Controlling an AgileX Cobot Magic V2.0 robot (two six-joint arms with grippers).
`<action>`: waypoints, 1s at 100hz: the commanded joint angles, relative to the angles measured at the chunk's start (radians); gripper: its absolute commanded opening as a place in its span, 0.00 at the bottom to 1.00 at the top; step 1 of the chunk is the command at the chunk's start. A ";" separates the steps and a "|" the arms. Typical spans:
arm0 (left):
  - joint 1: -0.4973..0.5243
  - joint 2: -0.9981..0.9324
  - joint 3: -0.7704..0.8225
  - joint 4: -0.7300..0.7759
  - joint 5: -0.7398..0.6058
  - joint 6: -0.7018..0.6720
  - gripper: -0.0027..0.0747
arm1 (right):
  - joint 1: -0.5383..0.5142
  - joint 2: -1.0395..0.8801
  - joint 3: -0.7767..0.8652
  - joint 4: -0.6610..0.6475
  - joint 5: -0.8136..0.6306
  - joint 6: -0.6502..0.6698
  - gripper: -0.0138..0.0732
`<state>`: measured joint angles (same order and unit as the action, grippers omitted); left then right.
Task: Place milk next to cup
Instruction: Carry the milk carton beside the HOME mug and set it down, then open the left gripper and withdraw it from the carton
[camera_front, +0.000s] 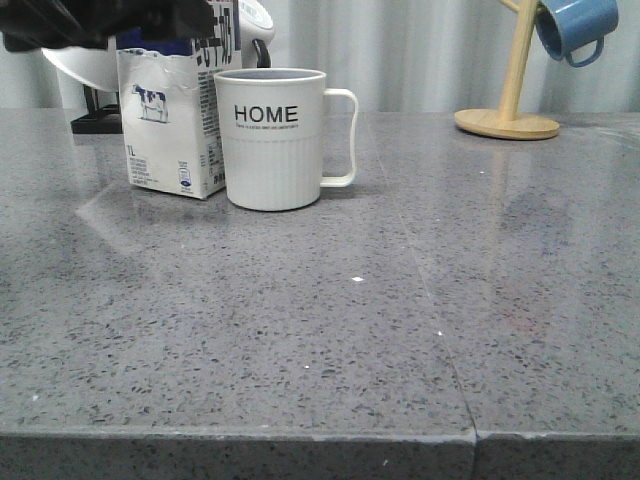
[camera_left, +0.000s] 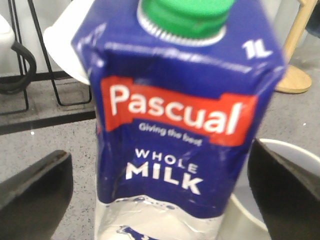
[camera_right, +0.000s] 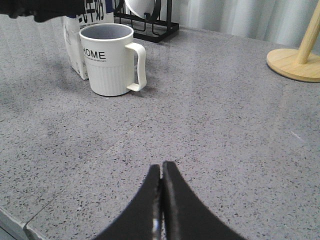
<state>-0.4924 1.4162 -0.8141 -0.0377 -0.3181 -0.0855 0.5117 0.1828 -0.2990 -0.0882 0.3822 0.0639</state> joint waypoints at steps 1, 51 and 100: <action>-0.010 -0.099 -0.004 -0.008 -0.062 0.002 0.91 | -0.004 0.008 -0.026 -0.005 -0.078 -0.001 0.08; 0.077 -0.527 0.268 -0.008 0.055 0.007 0.01 | -0.004 0.008 -0.026 -0.005 -0.078 -0.001 0.08; 0.288 -0.883 0.495 -0.024 0.209 0.007 0.01 | -0.004 0.008 -0.026 -0.005 -0.078 -0.001 0.08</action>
<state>-0.2314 0.5869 -0.3182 -0.0422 -0.0549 -0.0776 0.5117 0.1828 -0.2990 -0.0882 0.3822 0.0639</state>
